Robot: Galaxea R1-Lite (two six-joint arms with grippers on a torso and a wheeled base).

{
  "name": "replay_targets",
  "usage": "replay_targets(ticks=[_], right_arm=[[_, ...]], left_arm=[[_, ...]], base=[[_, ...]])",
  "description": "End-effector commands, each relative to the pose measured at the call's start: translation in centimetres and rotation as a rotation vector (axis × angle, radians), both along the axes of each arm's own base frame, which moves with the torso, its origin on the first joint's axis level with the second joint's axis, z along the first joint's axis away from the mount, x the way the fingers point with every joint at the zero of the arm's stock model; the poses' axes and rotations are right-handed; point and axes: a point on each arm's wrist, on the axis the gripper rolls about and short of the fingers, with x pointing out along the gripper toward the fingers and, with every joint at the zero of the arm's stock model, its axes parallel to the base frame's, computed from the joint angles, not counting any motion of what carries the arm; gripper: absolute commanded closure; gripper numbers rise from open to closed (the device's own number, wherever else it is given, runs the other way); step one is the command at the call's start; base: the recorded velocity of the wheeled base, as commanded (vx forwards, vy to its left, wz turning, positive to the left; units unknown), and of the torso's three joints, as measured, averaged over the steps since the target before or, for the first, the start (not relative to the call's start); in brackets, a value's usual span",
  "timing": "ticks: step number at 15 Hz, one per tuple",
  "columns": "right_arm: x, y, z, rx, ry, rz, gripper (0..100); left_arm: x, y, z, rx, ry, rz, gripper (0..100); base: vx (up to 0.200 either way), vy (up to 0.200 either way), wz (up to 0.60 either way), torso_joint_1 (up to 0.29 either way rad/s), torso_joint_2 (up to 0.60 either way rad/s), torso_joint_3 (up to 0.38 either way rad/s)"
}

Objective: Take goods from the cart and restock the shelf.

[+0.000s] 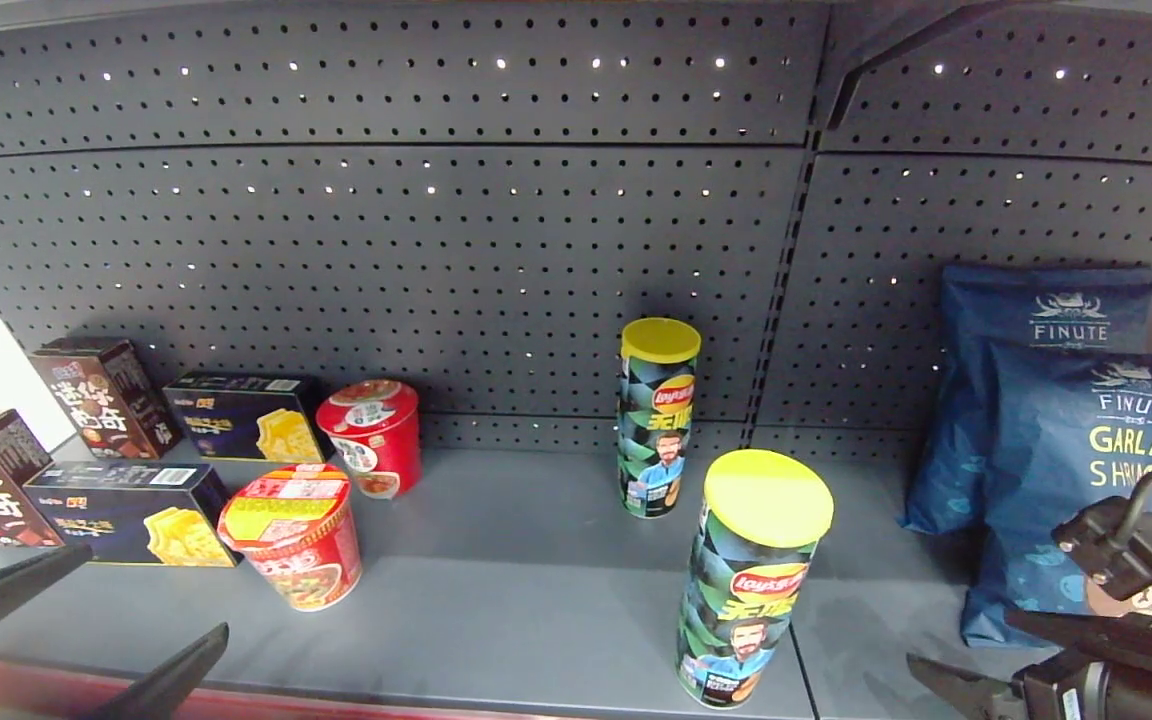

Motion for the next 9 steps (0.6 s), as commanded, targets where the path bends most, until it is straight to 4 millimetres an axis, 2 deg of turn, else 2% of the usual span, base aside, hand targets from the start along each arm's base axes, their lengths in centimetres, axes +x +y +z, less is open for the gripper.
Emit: replay_targets(ticks=[1,6,9], right_arm=[[0.1,1.3,-0.7,-0.026,0.037,0.049,0],[2.0,3.1,-1.0,-0.059,0.079,0.065,0],[4.0,4.5,-0.3,-0.057,0.066,0.05,0]], left_arm=[[0.0,0.0,-0.1,0.003,0.005,0.003,0],[0.1,0.0,-0.1,0.004,0.008,0.001,0],[0.1,0.0,-0.2,0.005,0.012,0.0,0]], base=[[0.0,0.0,0.0,0.0,0.0,0.0],[0.0,0.0,0.0,0.0,0.0,0.0],[0.0,0.0,0.0,0.0,0.0,0.0]])
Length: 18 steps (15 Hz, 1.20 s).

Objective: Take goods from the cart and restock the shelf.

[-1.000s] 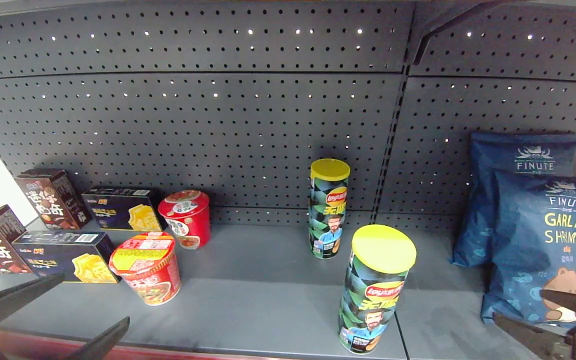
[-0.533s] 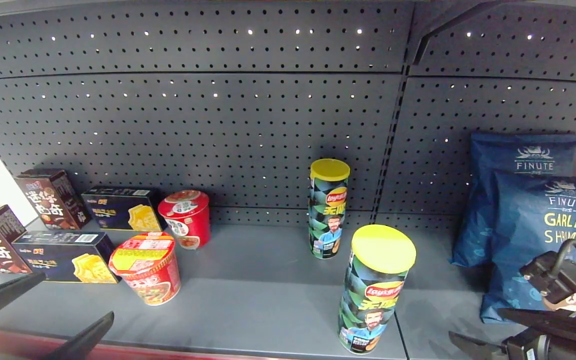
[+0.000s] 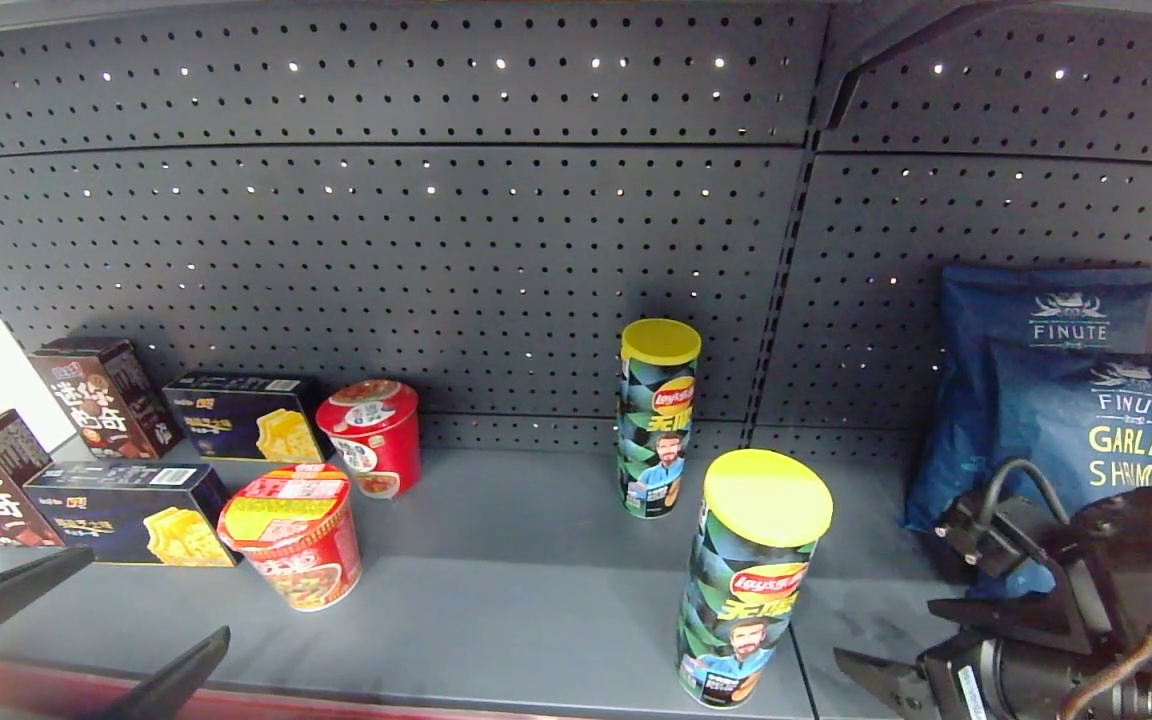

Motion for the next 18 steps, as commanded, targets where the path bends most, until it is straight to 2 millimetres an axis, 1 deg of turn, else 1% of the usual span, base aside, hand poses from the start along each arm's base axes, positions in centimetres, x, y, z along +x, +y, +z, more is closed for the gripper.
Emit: replay_targets(ticks=[1,6,9,13,18], right_arm=[[1.7,1.3,0.0,-0.011,0.01,-0.002,0],[2.0,2.3,-0.4,-0.023,0.022,0.026,0],[2.5,3.2,-0.8,-0.018,0.015,0.044,0],[3.1,3.9,-0.8,-0.017,0.012,0.054,0],[3.1,5.1,-0.8,-0.013,0.01,0.086,0]], left_arm=[[0.1,-0.1,-0.1,0.003,0.007,0.0,0],[0.1,-0.1,-0.2,0.002,0.014,-0.002,0],[0.1,-0.1,-0.7,0.007,0.03,-0.005,0],[0.0,0.0,-1.0,0.011,0.04,-0.005,0],[0.0,0.0,-1.2,0.004,0.049,-0.003,0]], base=[[0.0,0.0,0.0,0.0,0.0,0.0],[0.0,0.0,0.0,0.0,0.0,0.0],[0.0,0.0,0.0,0.0,0.0,0.0],[0.0,0.0,0.0,0.0,0.0,0.0],[0.0,0.0,0.0,0.0,0.0,0.0]])
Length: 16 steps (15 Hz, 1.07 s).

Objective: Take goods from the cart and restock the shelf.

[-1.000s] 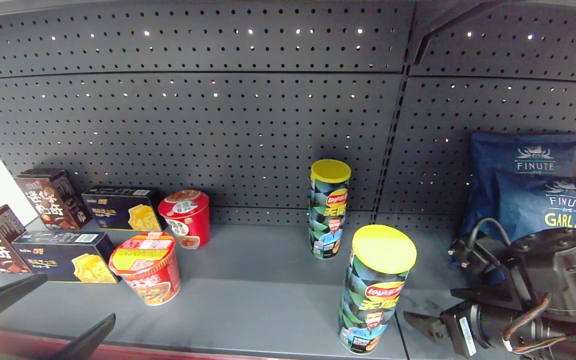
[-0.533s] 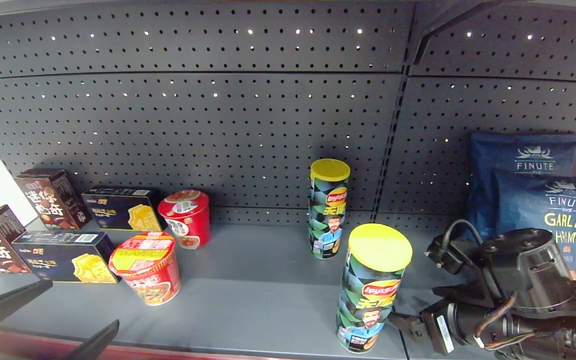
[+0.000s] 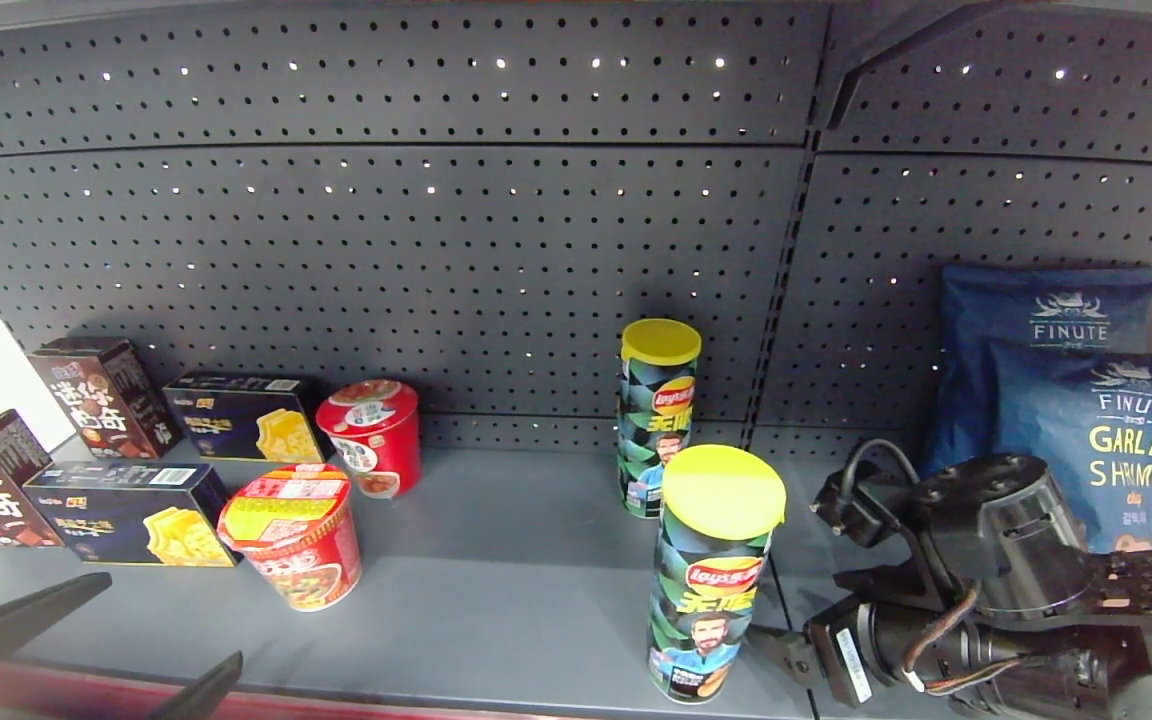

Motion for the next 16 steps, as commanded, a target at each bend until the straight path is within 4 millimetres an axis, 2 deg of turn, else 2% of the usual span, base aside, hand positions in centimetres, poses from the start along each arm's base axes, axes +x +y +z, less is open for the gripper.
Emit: replay_targets(ticks=[1,4,9,16], right_arm=[[0.15,0.43,-0.16,-0.004,0.003,0.009,0],[0.07,0.93,-0.05,0.002,-0.004,0.024,0],[-0.23,0.54,-0.27,-0.005,0.004,0.019,0],[0.27,0.86,-0.24,-0.002,0.003,0.015,0]], left_arm=[[0.02,-0.01,-0.12,-0.001,0.006,0.001,0],[-0.03,0.01,-0.28,0.001,0.01,0.001,0],[-0.06,0.03,-0.32,-0.013,0.015,0.005,0],[-0.1,0.04,-0.54,-0.011,0.022,0.005,0]], base=[[0.0,0.0,0.0,0.0,0.0,0.0],[0.0,0.0,0.0,0.0,0.0,0.0],[0.0,0.0,0.0,0.0,0.0,0.0],[0.0,0.0,0.0,0.0,0.0,0.0]])
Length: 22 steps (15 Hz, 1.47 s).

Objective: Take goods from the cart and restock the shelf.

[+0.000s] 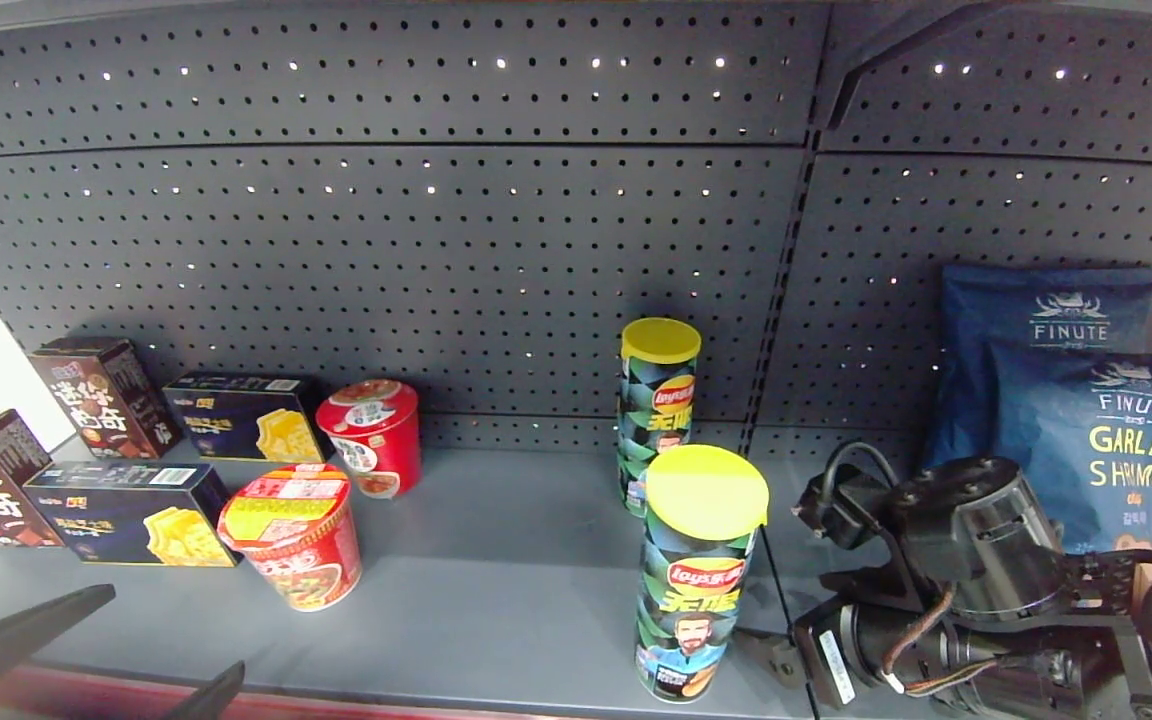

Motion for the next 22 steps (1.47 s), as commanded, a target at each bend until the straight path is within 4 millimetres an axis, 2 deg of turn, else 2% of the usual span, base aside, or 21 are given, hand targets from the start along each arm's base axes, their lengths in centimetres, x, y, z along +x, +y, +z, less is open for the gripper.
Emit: replay_targets(ticks=[1,10,16,22], right_arm=[[0.1,0.2,-0.1,-0.003,0.004,0.003,0],[0.4,0.7,-0.4,0.003,-0.001,0.014,0],[0.8,1.9,-0.5,0.003,-0.001,0.033,0],[0.1,1.1,-0.3,0.013,0.001,0.023,0]], left_arm=[[0.0,0.0,-0.2,0.003,0.008,0.0,0],[-0.1,0.0,-0.7,0.004,0.025,0.0,0],[-0.2,0.1,-1.1,0.007,0.037,0.002,0],[-0.2,0.1,-1.1,0.007,0.036,0.002,0]], base=[[0.0,0.0,0.0,0.0,0.0,0.0],[0.0,0.0,0.0,0.0,0.0,0.0],[0.0,0.0,0.0,0.0,0.0,0.0],[0.0,0.0,0.0,0.0,0.0,0.0]])
